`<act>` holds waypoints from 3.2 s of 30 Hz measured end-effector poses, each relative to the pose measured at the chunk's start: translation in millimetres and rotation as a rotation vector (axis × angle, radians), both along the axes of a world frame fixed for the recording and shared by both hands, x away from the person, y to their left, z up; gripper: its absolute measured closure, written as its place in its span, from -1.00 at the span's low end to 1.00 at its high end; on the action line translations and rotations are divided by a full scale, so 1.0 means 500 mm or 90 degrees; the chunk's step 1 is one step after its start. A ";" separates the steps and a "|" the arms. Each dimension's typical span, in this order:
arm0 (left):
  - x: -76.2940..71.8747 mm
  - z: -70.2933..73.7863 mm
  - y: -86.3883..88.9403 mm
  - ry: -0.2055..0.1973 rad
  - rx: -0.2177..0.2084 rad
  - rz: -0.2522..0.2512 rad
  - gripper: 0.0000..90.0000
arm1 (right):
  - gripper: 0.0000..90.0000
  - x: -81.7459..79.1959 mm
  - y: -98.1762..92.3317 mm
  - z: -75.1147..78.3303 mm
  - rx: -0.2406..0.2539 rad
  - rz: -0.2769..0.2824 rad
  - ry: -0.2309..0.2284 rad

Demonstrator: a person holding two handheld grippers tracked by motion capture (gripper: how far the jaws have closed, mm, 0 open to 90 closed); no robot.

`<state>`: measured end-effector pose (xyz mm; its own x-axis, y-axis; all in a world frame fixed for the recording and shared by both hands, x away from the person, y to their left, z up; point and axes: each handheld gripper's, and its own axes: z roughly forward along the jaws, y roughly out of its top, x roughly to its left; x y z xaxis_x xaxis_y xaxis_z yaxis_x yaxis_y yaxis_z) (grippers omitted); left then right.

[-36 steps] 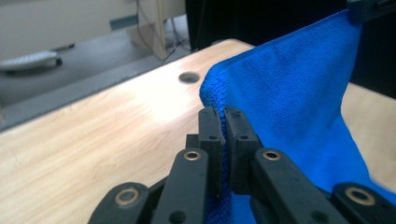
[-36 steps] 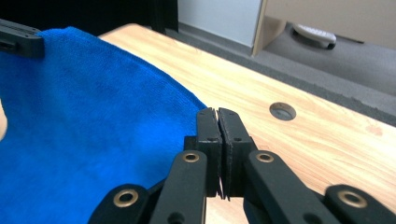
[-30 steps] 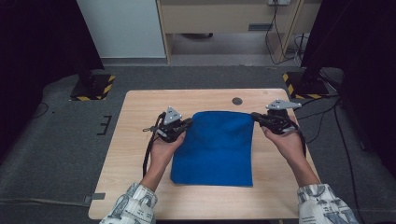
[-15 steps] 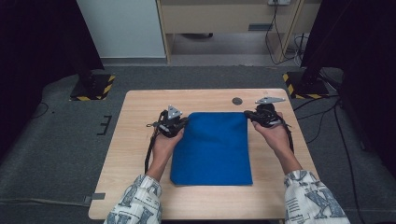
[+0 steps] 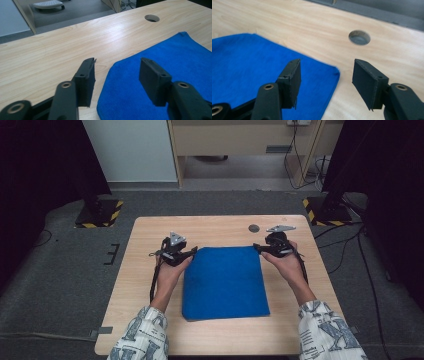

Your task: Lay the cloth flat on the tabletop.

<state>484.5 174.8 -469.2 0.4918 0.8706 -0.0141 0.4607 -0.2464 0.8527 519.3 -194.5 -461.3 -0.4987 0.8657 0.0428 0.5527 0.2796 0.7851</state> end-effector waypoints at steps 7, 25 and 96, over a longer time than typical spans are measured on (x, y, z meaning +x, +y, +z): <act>0.007 -0.028 0.017 0.029 0.010 -0.002 0.22 | 0.32 -0.032 0.002 -0.042 -0.003 0.031 0.026; 0.054 -0.109 0.019 0.123 -0.003 -0.021 0.08 | 0.67 -0.099 0.001 -0.081 0.017 0.071 0.039; -0.051 -0.113 -0.148 0.067 0.022 -0.149 0.71 | 0.57 -0.205 -0.033 -0.087 0.027 0.051 0.015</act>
<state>458.9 100.6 -525.8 0.6769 0.7345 -0.0483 0.4736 -0.3844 0.7924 416.9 -210.8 -504.6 -0.5643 0.8205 0.0913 0.5480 0.2897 0.7847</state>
